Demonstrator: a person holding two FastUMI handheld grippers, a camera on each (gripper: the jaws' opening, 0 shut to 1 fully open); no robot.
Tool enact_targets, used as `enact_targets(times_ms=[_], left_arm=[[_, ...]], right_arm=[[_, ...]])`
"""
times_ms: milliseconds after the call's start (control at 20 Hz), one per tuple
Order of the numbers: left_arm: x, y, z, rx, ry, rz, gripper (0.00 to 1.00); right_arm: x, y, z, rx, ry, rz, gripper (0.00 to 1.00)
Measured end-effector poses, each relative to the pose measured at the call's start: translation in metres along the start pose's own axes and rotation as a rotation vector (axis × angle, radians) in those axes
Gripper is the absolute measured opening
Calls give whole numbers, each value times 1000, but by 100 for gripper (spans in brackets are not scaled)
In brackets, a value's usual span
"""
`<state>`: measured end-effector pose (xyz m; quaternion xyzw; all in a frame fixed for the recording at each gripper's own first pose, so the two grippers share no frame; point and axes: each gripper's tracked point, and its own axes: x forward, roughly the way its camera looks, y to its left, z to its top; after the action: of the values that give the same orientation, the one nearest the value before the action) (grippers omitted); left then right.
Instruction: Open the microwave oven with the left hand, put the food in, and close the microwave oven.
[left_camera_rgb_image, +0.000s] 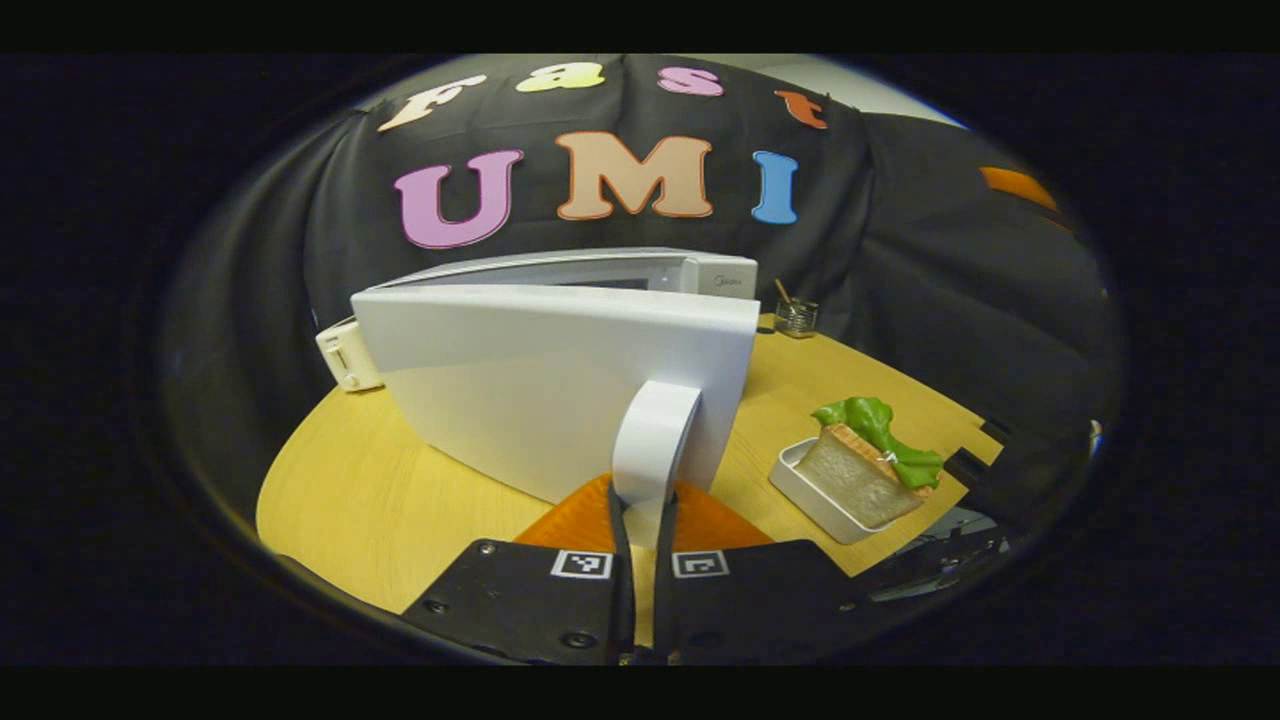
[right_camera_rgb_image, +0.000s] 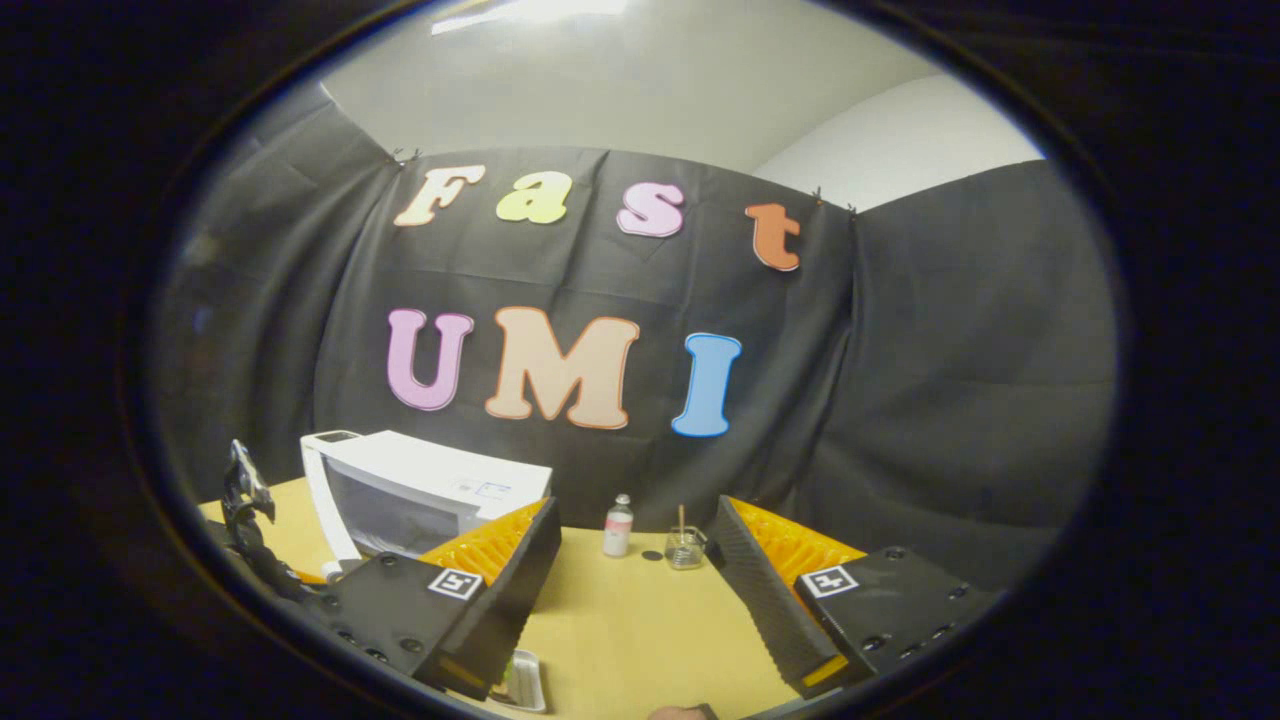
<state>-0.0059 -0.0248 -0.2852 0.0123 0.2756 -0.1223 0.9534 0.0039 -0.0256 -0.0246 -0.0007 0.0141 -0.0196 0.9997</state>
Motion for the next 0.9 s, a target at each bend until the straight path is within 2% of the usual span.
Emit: enact_targets(times_ms=[400, 550, 900], left_arm=[[-38, 39, -20, -36, 42, 93, 8], [-48, 53, -27, -54, 61, 128, 9], [-75, 93, -39, -83, 74, 217, 7]], right_arm=[[4, 44, -26, 18, 34, 98, 97], [2, 63, -47, 71, 69, 152, 98], [-6, 80, -104, 92, 181, 177, 97]])
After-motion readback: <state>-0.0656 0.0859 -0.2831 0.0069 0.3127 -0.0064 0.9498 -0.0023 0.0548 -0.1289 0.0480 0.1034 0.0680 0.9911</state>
